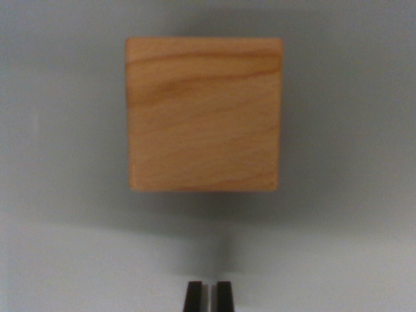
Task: Push wooden cube
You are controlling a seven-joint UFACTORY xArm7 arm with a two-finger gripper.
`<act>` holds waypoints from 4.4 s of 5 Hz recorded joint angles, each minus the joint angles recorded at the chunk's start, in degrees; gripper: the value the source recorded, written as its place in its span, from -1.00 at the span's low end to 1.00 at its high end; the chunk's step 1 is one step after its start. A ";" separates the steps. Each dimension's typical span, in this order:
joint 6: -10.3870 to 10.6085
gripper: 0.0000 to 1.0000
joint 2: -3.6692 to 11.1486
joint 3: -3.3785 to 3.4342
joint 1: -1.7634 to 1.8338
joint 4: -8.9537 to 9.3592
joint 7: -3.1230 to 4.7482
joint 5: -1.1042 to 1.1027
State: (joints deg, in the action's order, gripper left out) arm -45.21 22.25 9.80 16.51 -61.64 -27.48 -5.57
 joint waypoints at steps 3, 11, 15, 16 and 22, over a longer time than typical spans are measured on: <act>-0.04 1.00 0.07 -0.01 0.00 -0.10 0.01 0.00; -2.07 1.00 3.13 -0.47 -0.14 -5.21 0.86 -0.10; -3.90 1.00 5.88 -0.88 -0.27 -9.81 1.62 -0.19; -3.90 1.00 5.88 -0.88 -0.27 -9.81 1.62 -0.19; -7.02 1.00 10.59 -1.58 -0.48 -17.66 2.92 -0.34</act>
State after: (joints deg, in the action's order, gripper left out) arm -52.23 32.83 8.22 16.02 -79.31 -24.55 -5.90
